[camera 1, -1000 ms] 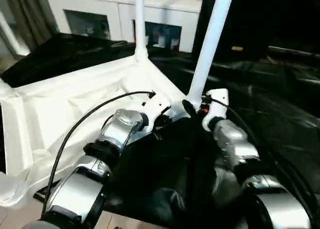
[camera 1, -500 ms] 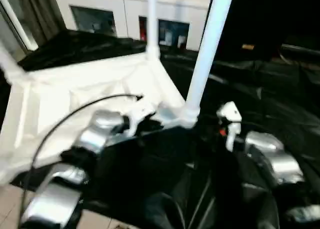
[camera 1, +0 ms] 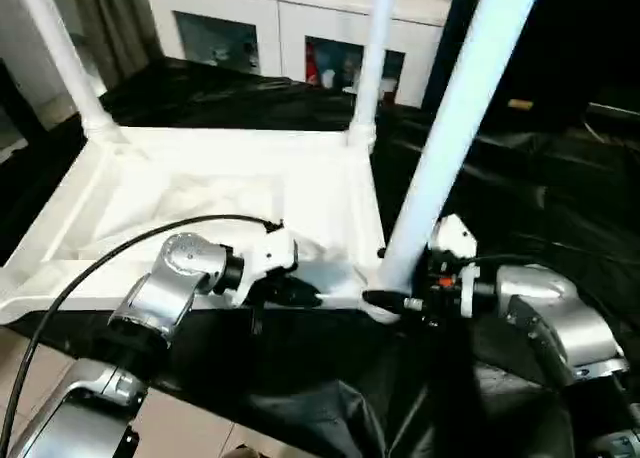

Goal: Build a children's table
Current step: Insert table leg to table base, then rotate leg to tighten

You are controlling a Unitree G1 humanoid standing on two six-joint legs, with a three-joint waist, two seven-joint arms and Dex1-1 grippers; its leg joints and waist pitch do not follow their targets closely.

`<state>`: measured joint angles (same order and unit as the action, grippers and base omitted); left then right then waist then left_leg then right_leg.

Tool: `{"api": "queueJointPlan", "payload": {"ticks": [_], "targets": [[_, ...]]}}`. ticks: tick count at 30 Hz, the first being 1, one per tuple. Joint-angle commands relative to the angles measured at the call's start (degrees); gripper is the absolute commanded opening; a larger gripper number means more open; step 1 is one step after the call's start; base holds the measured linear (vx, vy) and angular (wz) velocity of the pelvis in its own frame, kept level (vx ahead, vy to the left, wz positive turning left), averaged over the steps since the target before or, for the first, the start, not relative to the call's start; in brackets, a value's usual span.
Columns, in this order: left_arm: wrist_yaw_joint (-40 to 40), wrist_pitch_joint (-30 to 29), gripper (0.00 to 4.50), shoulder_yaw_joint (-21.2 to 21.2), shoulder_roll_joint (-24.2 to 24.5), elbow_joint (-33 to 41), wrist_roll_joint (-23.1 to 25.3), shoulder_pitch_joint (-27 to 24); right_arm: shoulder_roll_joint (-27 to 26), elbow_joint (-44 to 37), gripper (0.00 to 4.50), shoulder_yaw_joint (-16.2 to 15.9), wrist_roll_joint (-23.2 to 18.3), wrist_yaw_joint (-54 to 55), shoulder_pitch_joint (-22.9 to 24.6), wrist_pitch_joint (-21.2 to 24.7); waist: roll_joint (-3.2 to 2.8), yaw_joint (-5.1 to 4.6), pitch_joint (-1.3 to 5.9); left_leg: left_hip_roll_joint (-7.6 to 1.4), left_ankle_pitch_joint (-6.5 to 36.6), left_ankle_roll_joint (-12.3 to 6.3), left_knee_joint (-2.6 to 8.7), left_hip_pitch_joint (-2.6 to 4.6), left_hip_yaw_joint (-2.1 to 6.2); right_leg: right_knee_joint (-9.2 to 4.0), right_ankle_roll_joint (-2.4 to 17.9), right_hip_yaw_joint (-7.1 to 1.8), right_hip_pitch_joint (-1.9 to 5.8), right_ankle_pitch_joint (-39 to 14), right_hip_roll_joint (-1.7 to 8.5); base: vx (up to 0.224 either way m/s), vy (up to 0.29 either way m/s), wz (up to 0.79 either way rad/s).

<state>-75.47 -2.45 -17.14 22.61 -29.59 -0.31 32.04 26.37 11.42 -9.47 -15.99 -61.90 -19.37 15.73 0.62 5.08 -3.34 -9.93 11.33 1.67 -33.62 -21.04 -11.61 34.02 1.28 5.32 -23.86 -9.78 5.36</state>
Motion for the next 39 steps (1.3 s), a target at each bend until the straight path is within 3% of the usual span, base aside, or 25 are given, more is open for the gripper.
{"api": "queueJointPlan", "payload": {"ticks": [1, 4, 10, 14, 15, 19, 22, 26, 36, 39], "targets": [[-1.36, 0.08, 0.0, -0.36, -1.23, 1.69, -3.33, -0.35, 0.07, -0.54, 4.09, -0.33, -0.23, -0.31, 0.15, 0.64, 1.0, -0.25, 3.56, -3.82, 9.27, -2.63, 3.8, 0.76, 1.44, -4.05, 10.76, -3.6, 3.18, -16.29, 4.35, 0.0, 0.0, 0.0], [-1.06, -0.04, 0.0, -0.2, -1.42, 1.73, -3.02, -0.34, 0.41, -0.87, 4.09, -0.74, 0.25, -0.43, 0.46, 0.69, 0.84, -0.31, 3.64, -3.81, 9.32, -2.13, 3.84, 0.81, 1.56, -4.08, 10.1, -3.59, 3.18, -16.88, 4.23, 0.0, 0.0, 0.0], [-0.77, -0.12, 0.0, 0.24, -1.6, 1.67, -2.73, -0.09, 0.77, -0.68, 4.09, -1.27, 1.24, -0.42, 1.07, 0.03, 0.82, -0.25, 4.06, -3.63, 6.47, -3.2, 3.42, 0.65, 1.44, -3.28, 11.77, -3.58, 3.5, -10.54, 4.05, 0.0, 0.0, 0.0], [-0.6, -0.02, 0.0, 0.34, -1.46, 1.48, -2.61, -0.15, 0.84, -0.49, 4.09, -1.45, 1.6, -0.38, 1.21, -0.27, 0.78, -0.15, 4.01, -3.63, 6.53, -3.6, 3.34, 0.63, 1.44, -3.32, 12.06, -3.51, 3.54, -10.94, 4.07, 0.0, 0.0, 0.0], [-0.59, -0.04, 0.0, 0.35, -1.44, 1.47, -2.61, -0.17, 0.83, -0.48, 3.82, -1.43, 1.59, -0.35, 1.21, -0.26, 0.78, -0.15, 4.04, -3.64, 6.59, -3.58, 3.33, 0.65, 1.44, -3.31, 12.02, -3.5, 3.55, -11.08, 4.07, 0.0, 0.0, 0.0], [-0.55, -0.03, 0.0, 0.53, -1.25, 1.25, -2.54, -0.25, 0.21, -0.15, 3.7, -0.93, 1.01, -0.13, 1.06, 0.14, 0.77, -0.15, 4.14, -3.63, 6.14, -3.65, 3.26, 0.66, 1.46, -3.15, 12.26, -3.49, 3.6, -10.14, 4.02, 0.0, 0.0, 0.0], [-0.41, 0.02, 0.0, 0.77, -1.05, 1.08, -2.57, -0.3, -0.3, 0.22, 3.32, -0.84, 0.74, 0.03, 1.0, 0.28, 0.79, -0.09, 4.17, -3.61, 5.99, -3.84, 3.16, 0.63, 1.43, -3.05, 12.48, -3.5, 3.62, -9.76, 4.04, 0.0, 0.0, 0.0], [-0.45, -0.27, 0.0, 1.01, -0.86, 1.13, -2.79, -0.44, -1.12, 0.82, 2.91, -0.48, 0.35, 0.9, 1.04, 0.29, 0.79, -0.1, 4.09, -3.59, 6.73, -3.41, 3.18, 0.61, 1.49, -3.22, 12.07, -3.46, 3.6, -11.5, 4.06, 0.0, 0.0, 0.0], [6.08, -0.15, 0.0, 2.43, -2.12, -2.14, -0.85, 0.29, -5.02, 5.96, 2.75, 1.26, 1.8, 7.78, 1.49, -1.04, 0.85, -0.84, 3.98, -3.44, 8.43, -2.11, 3.24, 0.62, 1.61, -3.57, 11.26, -3.43, 3.51, -14.32, 4.08, 0.0, 0.0, 0.0], [12.83, -0.93, 0.0, 3.48, -3.66, -5.69, 1.03, 1.74, -7.91, 10.13, 2.75, 2.14, 3.49, 13.84, 0.93, -1.8, 0.89, -1.29, 3.45, -3.28, 11.71, -0.99, 3.42, 0.98, 1.68, -4.61, 9.8, -3.27, 3.21, -21.22, 4.19, 0.0, 0.0, 0.0]]}}
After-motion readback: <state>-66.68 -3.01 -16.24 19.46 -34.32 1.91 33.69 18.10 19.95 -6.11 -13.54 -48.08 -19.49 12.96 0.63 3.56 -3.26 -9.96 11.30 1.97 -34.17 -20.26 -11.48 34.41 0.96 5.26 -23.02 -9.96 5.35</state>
